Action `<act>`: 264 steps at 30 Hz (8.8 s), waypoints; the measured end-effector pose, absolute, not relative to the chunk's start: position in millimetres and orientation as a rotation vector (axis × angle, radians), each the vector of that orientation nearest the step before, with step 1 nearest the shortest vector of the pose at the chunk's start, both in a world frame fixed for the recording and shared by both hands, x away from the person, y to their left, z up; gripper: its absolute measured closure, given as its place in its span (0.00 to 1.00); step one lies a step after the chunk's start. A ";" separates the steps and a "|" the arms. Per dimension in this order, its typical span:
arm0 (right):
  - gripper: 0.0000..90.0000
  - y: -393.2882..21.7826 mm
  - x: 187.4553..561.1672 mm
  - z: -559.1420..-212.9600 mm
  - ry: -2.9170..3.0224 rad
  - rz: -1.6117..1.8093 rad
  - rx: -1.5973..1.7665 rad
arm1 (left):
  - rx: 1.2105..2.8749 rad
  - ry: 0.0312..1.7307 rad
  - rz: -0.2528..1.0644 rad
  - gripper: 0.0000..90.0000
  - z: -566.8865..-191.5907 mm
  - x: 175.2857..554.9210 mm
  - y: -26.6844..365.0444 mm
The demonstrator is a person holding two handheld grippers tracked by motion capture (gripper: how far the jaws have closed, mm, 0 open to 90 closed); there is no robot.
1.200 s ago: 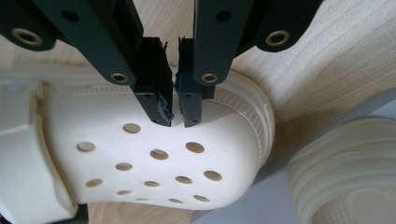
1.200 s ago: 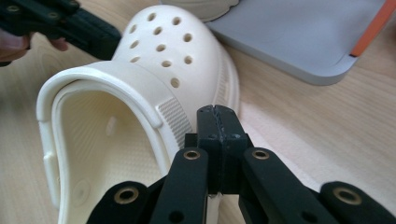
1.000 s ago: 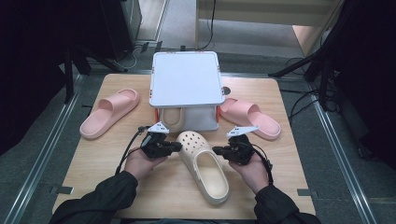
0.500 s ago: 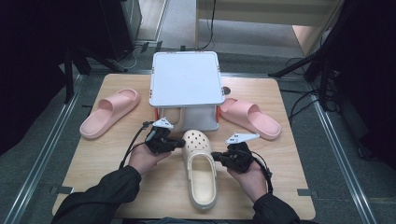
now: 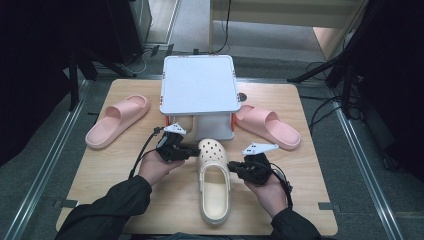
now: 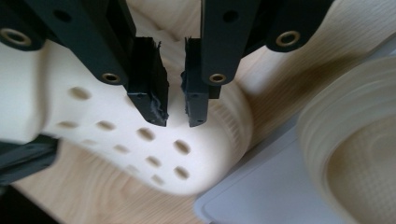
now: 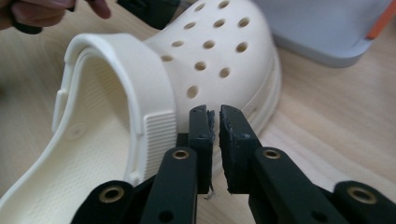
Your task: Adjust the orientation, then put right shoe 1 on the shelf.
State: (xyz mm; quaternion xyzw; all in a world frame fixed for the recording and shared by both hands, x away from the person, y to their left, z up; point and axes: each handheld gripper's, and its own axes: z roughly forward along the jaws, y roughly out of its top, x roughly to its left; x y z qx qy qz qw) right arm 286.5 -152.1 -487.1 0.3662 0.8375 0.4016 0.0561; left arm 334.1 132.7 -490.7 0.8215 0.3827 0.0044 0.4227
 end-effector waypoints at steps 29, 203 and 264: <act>0.49 -151.4 242.0 -480.8 2.395 1.379 1.340 | 1.972 0.915 0.006 0.91 -389.9 358.7 196.1; 1.00 -105.3 326.2 -505.1 2.423 1.259 1.251 | 1.951 0.963 0.062 0.92 -391.5 401.9 222.1; 0.45 -163.3 327.3 -466.3 2.553 1.495 0.965 | 1.849 1.136 0.217 0.43 -390.6 343.5 291.2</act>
